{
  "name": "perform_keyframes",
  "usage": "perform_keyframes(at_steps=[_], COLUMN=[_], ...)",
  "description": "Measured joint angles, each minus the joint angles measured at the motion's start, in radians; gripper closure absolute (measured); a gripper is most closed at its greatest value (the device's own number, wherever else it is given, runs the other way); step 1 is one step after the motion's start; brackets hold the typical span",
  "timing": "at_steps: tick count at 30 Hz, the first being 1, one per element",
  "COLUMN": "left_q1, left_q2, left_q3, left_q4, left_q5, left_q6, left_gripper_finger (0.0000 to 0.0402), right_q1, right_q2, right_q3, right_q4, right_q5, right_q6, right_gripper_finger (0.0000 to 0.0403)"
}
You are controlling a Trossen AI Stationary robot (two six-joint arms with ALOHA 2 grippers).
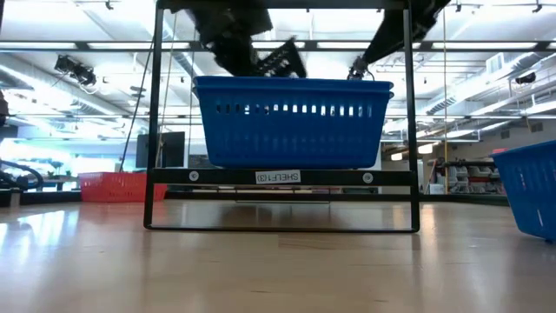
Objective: Stack baskets on shelf by color
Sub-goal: Stack the left black bin on top of the black bin on the shelf
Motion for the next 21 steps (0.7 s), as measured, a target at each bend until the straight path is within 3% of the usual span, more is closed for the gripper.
perform_keyframes(at_steps=[6,21], left_q1=[0.004,0.000], left_q2=[0.006,0.065], left_q3=[0.000,0.000], left_q4=[0.113,0.127], left_q5=[0.073,0.131], left_q6=[-0.009,-0.069], left_gripper_finger=[0.0393,0.0393], right_q1=[0.019,0.020], right_q2=[-0.086,-0.114], right_q3=[0.000,0.000], right_q4=[-0.099,-0.221], right_q5=[0.083,0.065], right_q6=[0.061,0.113], right_gripper_finger=[0.0302,0.0302])
